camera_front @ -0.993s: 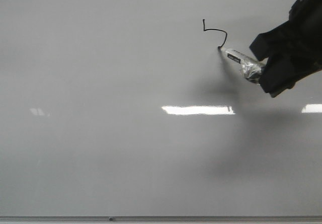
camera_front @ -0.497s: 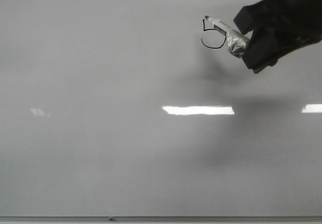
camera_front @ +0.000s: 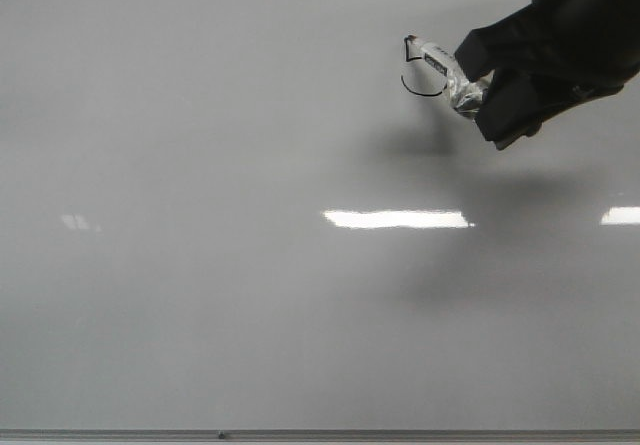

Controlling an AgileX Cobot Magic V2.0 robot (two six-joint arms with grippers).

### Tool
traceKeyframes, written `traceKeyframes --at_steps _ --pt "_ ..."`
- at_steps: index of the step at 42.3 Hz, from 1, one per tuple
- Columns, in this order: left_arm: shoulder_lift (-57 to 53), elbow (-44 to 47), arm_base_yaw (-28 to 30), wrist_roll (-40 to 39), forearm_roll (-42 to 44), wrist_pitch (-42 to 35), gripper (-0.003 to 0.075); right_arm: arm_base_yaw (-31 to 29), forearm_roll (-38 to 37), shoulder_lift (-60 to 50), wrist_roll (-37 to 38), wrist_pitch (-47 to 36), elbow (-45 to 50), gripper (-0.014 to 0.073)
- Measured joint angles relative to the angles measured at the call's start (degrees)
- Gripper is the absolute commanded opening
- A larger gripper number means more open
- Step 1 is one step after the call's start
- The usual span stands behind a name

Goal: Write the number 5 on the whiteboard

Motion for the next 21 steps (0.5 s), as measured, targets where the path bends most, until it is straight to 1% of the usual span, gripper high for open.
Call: traceKeyframes --at_steps 21 --pt "0.0 0.0 0.0 0.0 0.0 0.0 0.0462 -1.5 -0.1 0.6 0.0 -1.0 -0.2 -0.0069"
